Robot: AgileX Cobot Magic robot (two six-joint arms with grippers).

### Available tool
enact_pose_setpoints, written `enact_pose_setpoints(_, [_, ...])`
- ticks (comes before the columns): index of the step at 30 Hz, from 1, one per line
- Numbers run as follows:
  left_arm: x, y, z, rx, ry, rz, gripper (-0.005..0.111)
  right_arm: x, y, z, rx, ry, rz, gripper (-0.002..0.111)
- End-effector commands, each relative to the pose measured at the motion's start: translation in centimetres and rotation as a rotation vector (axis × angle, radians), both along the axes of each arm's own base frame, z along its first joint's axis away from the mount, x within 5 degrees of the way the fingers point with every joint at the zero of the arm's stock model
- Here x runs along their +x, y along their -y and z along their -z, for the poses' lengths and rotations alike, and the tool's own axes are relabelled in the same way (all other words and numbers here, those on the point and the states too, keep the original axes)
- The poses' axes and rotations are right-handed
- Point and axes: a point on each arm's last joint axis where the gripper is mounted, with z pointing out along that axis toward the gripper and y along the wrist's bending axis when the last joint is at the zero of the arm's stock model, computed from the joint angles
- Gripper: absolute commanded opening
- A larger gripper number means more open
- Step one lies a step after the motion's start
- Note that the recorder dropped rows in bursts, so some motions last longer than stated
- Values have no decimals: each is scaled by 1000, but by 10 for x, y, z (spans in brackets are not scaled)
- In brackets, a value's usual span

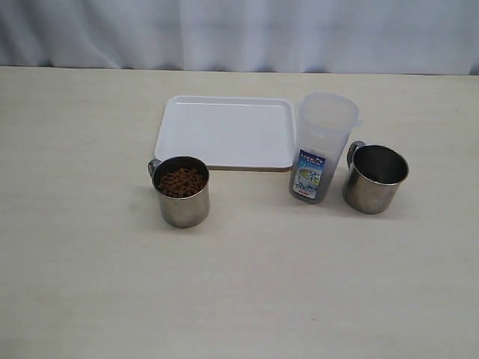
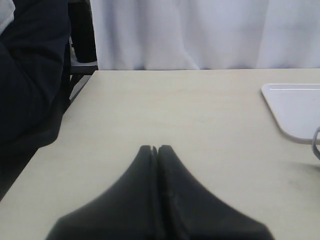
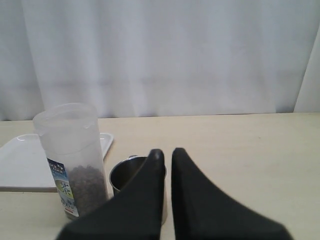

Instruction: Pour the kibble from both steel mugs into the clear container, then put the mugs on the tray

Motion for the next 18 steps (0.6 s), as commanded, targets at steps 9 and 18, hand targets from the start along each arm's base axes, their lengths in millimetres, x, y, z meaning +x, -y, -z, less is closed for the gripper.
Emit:
enact_pose_setpoints(9, [2, -6, -6, 356, 84, 7, 0, 0, 0, 2, -2, -7, -4, 4])
enact_pose_setpoints(18, [2, 1, -26, 209, 311, 28, 0, 0, 0, 2, -2, -7, -4, 4])
